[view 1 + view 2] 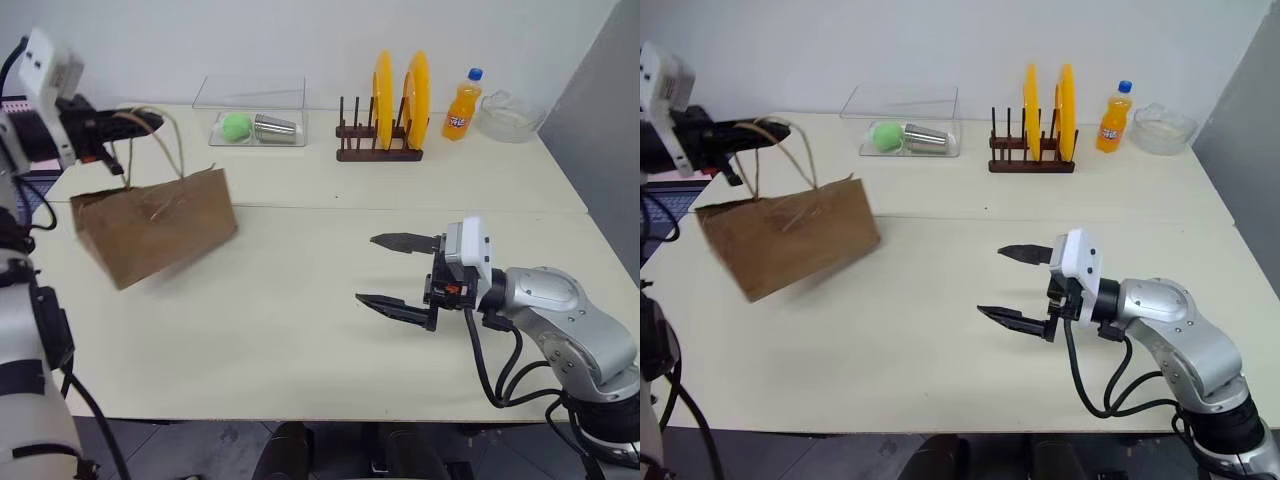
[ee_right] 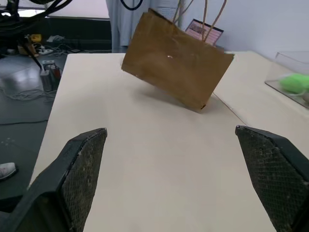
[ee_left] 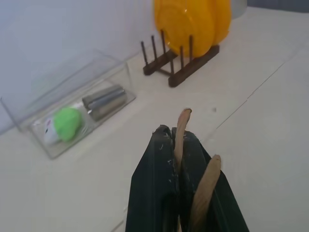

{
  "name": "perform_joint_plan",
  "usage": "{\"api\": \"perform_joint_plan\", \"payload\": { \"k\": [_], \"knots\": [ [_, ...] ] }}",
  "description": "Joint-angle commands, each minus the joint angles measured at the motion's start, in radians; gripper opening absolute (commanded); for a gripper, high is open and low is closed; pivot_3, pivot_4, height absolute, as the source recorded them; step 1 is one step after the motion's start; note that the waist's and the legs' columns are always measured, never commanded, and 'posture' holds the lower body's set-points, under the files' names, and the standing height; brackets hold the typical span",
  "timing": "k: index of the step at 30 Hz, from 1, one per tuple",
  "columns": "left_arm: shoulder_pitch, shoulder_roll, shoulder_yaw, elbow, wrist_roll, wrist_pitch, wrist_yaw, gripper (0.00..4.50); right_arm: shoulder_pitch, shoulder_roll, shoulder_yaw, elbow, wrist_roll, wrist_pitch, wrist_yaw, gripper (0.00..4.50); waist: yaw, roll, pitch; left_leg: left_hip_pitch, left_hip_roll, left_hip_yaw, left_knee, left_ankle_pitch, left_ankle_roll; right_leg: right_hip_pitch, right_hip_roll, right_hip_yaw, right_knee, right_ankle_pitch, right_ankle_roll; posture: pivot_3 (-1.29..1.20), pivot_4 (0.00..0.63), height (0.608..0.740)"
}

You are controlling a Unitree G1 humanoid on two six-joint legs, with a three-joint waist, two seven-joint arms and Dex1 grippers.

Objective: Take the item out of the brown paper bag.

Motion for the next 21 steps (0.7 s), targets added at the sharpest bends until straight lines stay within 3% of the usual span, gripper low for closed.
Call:
{"api": "perform_joint_plan", "payload": {
  "k": [1, 9, 21],
  "knots": [
    [-0.079, -0.034, -0.01, 0.006, 0.008, -0.038, -0.045, 0.04, 0.028, -0.026, -0.047, -0.061, 0.019, 0.021, -0.024, 4.5, -0.001, 0.0, 0.0, 0.0, 0.0, 0.0, 0.0, 0.0, 0.0, 0.0, 0.0, 0.0, 0.0, 0.001, -0.002, 0.0, 0.15, 0.74],
    [-0.207, -0.217, -0.041, 0.13, 0.046, -0.126, -0.064, 0.04, 0.082, -0.075, -0.106, -0.104, 0.04, 0.139, -0.122, 4.5, -0.004, 0.0, 0.0, -0.002, 0.0, 0.0, 0.002, 0.0, 0.0, -0.001, 0.0, -0.001, 0.0, 0.001, -0.002, 0.0, 0.15, 0.74],
    [-0.308, -0.45, -0.009, 0.311, 0.09, -0.241, 0.085, 0.04, 0.17, -0.087, -0.134, -0.171, 0.045, 0.168, -0.18, 4.5, -0.004, -0.001, 0.001, -0.005, 0.0, 0.0, 0.011, -0.001, 0.001, -0.001, 0.0, -0.001, 0.007, -0.001, 0.003, 0.0, 0.15, 0.74]
  ]
}}
